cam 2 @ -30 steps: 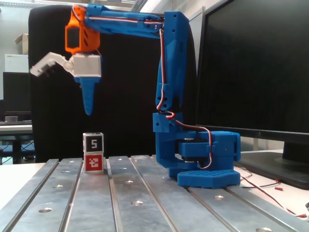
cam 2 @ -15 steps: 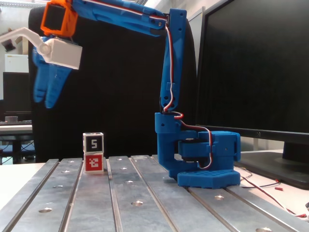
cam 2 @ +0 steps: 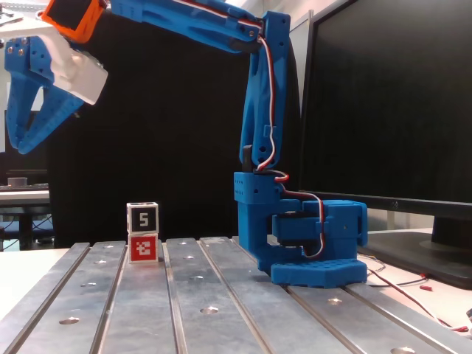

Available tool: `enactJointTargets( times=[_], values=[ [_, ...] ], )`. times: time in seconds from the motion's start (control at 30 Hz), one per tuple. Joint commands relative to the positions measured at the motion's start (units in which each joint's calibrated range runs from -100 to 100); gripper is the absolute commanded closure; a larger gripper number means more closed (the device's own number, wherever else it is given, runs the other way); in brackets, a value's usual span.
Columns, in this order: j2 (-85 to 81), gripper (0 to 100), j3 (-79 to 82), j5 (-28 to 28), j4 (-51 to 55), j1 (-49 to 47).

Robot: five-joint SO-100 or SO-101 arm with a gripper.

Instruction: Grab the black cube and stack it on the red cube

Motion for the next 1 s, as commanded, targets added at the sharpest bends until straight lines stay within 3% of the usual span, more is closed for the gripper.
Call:
enactJointTargets(
  times=[0.0, 0.27, 0.5, 0.97],
  values=[
    [-2.15, 99, 1.95, 2.84, -1.42, -3.7],
    [-12.43, 99, 17.69, 7.25, -11.0, -5.92],
    [-28.22, 99, 38.58, 7.36, -17.49, -5.18],
    [-55.29, 99, 64.27, 7.31, -20.15, 0.5]
  ],
)
